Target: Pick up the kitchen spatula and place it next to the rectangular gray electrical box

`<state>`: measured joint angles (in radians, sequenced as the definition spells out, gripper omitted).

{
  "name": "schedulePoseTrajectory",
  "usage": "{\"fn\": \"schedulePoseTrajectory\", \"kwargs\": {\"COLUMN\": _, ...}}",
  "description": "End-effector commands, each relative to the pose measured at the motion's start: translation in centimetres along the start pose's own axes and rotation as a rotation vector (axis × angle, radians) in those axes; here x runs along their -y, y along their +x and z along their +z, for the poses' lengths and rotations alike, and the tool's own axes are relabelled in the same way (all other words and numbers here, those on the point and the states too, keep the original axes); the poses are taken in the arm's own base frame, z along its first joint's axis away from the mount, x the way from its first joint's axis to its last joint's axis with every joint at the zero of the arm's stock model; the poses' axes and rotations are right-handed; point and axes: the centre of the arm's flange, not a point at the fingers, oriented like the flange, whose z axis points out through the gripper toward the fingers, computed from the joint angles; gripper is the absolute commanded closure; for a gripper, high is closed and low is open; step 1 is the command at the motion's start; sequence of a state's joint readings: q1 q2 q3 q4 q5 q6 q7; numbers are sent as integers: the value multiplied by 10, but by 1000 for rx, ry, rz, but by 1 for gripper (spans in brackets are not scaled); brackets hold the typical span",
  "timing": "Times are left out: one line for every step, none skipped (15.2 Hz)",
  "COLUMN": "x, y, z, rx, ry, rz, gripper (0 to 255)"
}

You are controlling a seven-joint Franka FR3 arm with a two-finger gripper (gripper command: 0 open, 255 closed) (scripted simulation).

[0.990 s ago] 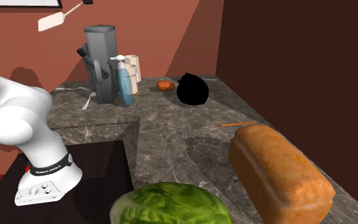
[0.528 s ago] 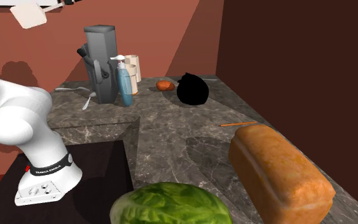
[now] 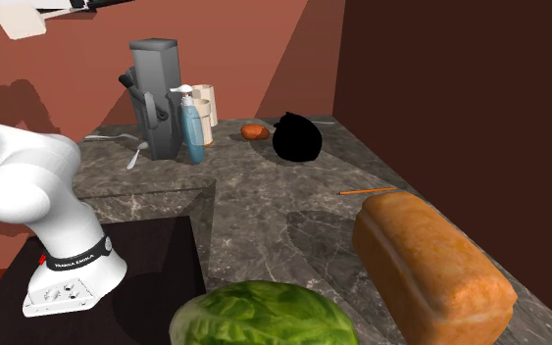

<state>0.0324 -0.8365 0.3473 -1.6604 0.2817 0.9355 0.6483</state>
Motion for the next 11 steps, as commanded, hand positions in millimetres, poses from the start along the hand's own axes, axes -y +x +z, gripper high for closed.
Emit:
{"fn": "schedulePoseTrajectory", "kwargs": {"x": 15, "y": -24, "z": 1, "rx": 1, "ry": 0, "rz": 1, "gripper": 255}}
{"fn": "schedulePoseTrajectory", "kwargs": {"x": 23, "y": -35, "z": 0, "rx": 1, "ry": 0, "rz": 1, "gripper": 255}}
{"fn": "schedulePoseTrajectory", "kwargs": {"x": 30, "y": -45, "z": -1, "rx": 1, "ry": 0, "rz": 1, "gripper": 255}}
{"fn": "schedulePoseTrajectory", "kwargs": {"x": 38, "y": -56, "z": -1, "rx": 1, "ry": 0, "rz": 1, "gripper": 255}}
{"fn": "schedulePoseTrajectory", "kwargs": {"x": 46, "y": -66, "z": -2, "rx": 1, "ry": 0, "rz": 1, "gripper": 255}}
{"fn": "schedulePoseTrajectory", "kwargs": {"x": 54, "y": -77, "z": -3, "rx": 1, "ry": 0, "rz": 1, "gripper": 255}}
{"fn": "schedulePoseTrajectory", "kwargs": {"x": 62, "y": -87, "z": -4, "rx": 1, "ry": 0, "rz": 1, "gripper": 255}}
{"fn": "schedulePoseTrajectory", "kwargs": {"x": 70, "y": -98, "z": -4, "rx": 1, "ry": 0, "rz": 1, "gripper": 255}}
{"fn": "schedulePoseTrajectory", "kwargs": {"x": 74, "y": -103, "z": -5, "rx": 1, "ry": 0, "rz": 1, "gripper": 255}}
{"fn": "schedulePoseTrajectory", "kwargs": {"x": 74, "y": -104, "z": 1, "rx": 1, "ry": 0, "rz": 1, "gripper": 255}}
{"fn": "schedulePoseTrajectory", "kwargs": {"x": 74, "y": -104, "z": 6, "rx": 1, "ry": 0, "rz": 1, "gripper": 255}}
